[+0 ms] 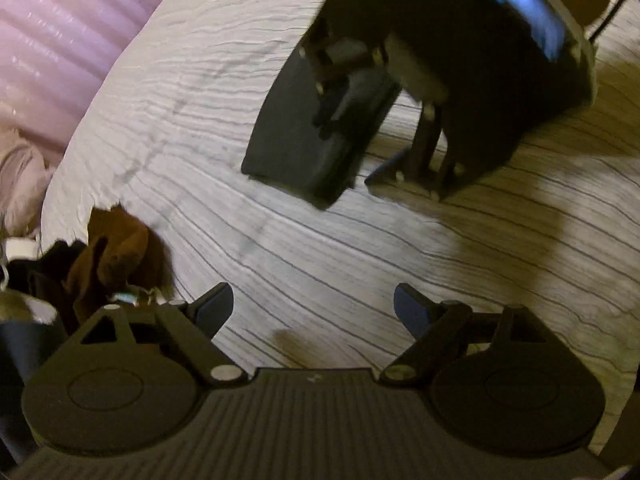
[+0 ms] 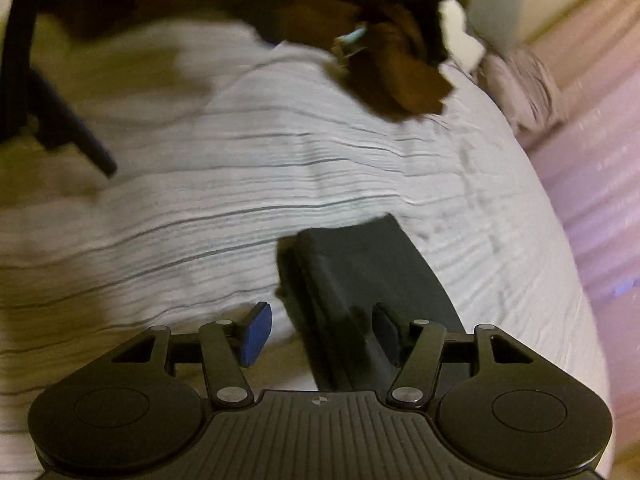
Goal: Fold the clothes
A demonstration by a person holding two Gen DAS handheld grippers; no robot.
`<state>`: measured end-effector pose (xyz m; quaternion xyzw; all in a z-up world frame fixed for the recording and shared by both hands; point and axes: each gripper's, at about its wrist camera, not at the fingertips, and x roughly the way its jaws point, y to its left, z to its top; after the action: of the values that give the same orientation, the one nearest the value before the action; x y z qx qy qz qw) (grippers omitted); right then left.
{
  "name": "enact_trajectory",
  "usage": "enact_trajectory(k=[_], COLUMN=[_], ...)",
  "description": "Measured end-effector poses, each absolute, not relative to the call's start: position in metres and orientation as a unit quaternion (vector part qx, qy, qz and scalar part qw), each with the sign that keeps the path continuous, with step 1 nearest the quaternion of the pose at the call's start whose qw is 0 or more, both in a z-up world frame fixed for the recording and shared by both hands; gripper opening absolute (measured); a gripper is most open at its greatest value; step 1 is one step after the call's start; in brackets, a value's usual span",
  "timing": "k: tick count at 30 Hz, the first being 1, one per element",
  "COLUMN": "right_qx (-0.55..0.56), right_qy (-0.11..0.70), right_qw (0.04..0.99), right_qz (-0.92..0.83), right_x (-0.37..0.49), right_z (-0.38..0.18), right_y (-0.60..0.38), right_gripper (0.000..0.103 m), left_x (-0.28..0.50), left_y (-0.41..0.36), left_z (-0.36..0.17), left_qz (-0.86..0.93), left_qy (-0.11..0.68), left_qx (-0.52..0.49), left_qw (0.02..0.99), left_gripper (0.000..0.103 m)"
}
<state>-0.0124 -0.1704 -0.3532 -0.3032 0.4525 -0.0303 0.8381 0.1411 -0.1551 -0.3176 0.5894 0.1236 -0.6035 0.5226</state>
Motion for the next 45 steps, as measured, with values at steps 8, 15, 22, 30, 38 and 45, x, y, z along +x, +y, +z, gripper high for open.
enact_trajectory(k=[8, 15, 22, 30, 38, 45], right_qx=[-0.287, -0.029, 0.267, 0.506, 0.491, 0.545], right_qy=[0.431, 0.335, 0.181, 0.178, 0.149, 0.227], right_qw=[0.854, 0.924, 0.870, 0.723, 0.793, 0.722], right_qz=[-0.044, -0.181, -0.374, -0.435, -0.329, -0.361], right_x=[-0.004, -0.059, -0.239, -0.391, -0.404, -0.407], right_z=[-0.344, -0.223, -0.177, -0.314, -0.299, -0.351], right_y=[-0.194, -0.289, -0.454, -0.607, -0.636, -0.669], right_gripper=[0.012, 0.011, 0.011, 0.011, 0.011, 0.017], left_x=[0.137, 0.117, 0.053, -0.058, -0.121, -0.131], left_y=[-0.154, -0.185, -0.250, -0.328, -0.386, -0.403], left_z=[-0.318, -0.299, -0.284, -0.289, -0.288, -0.294], left_qz=[-0.618, -0.646, -0.673, -0.692, -0.697, -0.703], left_qy=[0.118, 0.091, 0.042, 0.021, 0.014, 0.029], left_qx=[0.588, 0.576, 0.575, 0.588, 0.591, 0.594], left_qw=[0.508, 0.492, 0.463, 0.417, 0.406, 0.390], left_gripper=[0.085, 0.085, 0.085, 0.085, 0.085, 0.085])
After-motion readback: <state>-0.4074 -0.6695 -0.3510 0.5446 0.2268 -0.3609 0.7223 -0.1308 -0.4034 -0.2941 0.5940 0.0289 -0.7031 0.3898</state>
